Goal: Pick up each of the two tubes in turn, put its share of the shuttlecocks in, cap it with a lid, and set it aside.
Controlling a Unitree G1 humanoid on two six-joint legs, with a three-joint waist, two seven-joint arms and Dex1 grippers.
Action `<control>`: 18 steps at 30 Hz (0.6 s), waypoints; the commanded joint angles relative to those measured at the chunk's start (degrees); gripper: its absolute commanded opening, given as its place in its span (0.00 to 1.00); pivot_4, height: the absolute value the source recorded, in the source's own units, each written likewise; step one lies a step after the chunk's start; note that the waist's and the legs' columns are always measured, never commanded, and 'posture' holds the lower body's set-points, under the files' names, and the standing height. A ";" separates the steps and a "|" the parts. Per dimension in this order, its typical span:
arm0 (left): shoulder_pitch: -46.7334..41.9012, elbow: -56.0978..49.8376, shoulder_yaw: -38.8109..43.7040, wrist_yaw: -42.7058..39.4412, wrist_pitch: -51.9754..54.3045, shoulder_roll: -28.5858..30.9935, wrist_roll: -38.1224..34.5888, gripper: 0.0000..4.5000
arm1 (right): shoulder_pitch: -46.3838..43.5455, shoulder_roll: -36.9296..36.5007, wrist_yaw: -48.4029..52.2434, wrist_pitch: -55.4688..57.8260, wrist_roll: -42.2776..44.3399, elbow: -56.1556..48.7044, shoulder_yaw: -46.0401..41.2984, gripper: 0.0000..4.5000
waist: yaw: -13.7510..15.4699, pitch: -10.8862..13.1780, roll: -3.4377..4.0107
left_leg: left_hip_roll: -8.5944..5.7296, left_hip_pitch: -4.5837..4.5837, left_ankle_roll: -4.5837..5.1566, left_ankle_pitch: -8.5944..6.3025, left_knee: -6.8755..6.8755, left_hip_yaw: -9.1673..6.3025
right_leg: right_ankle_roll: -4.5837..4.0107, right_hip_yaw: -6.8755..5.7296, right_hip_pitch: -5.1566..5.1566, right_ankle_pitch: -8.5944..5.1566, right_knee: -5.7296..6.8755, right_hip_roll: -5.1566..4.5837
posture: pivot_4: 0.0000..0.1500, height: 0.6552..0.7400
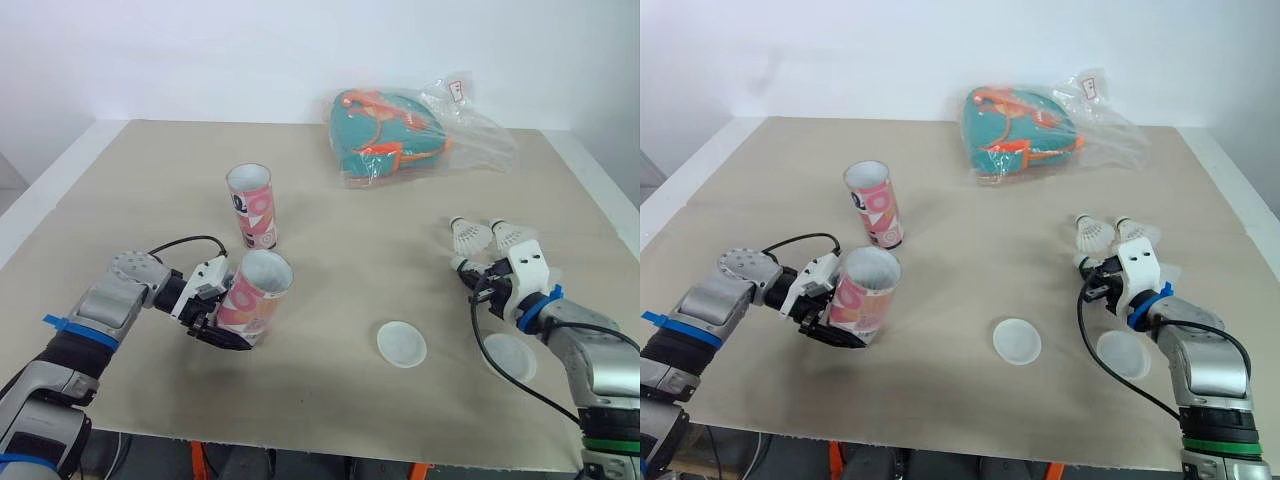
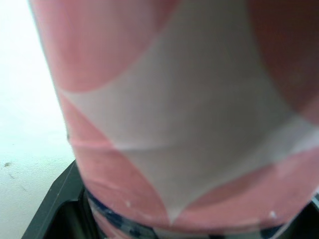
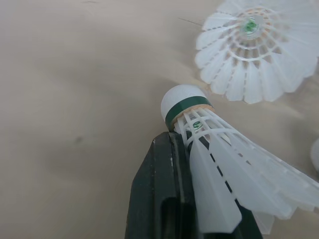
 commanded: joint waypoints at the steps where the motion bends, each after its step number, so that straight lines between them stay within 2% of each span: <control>1: 2.20 -0.61 -3.00 -0.06 0.99 -1.33 2.08 0.67 | 0.67 -1.86 4.45 1.19 5.66 -7.26 -3.13 0.01 | 0.00 0.01 0.00 | 0.00 0.00 0.00 0.00 0.00 0.00 | 0.00 0.00 0.00 0.00 0.00 0.00 | 1.00 1.00; 5: 1.94 -0.19 -2.84 -0.06 0.95 -1.67 2.37 0.67 | -0.98 -3.93 12.24 4.48 17.74 -20.80 -3.07 0.01 | -0.08 0.02 0.09 | 0.00 -0.02 0.00 0.00 0.00 0.00 | 0.00 0.01 -0.03 0.00 0.01 -0.01 | 1.00 1.00; 9: 1.47 0.49 -2.94 -0.07 0.77 -1.84 2.51 0.67 | -5.71 -4.38 13.56 5.56 21.85 -25.65 0.31 0.01 | 0.09 0.05 -0.06 | 0.06 0.00 0.00 0.00 0.03 -0.10 | 0.08 -0.09 0.03 -0.03 0.00 0.05 | 1.00 1.00; 12: 0.99 1.03 -3.23 -0.07 0.60 -2.11 2.60 0.67 | -16.93 -4.90 18.14 4.19 18.57 -26.63 11.71 0.01 | -0.18 0.09 0.03 | 0.06 0.00 -0.01 0.01 0.09 0.04 | 0.19 0.03 -0.03 0.03 -0.05 0.02 | 1.00 1.00; 15: 0.77 1.17 -3.48 -0.07 0.49 -2.27 2.67 0.67 | -27.97 -4.48 22.51 2.70 12.11 -22.08 22.78 0.01 | 0.07 0.08 0.06 | 0.08 0.01 0.07 0.09 0.06 -0.02 | 0.23 -0.07 -0.13 0.05 -0.10 0.02 | 1.00 1.00; 18: 0.71 1.31 -3.42 -0.07 0.32 -2.29 2.82 0.67 | -36.72 -2.85 26.68 -0.76 6.78 -17.18 30.17 0.01 | 0.39 0.05 -0.02 | 0.11 -0.02 0.05 0.08 0.04 -0.04 | 0.18 -0.14 -0.19 0.07 -0.30 0.00 | 1.00 1.00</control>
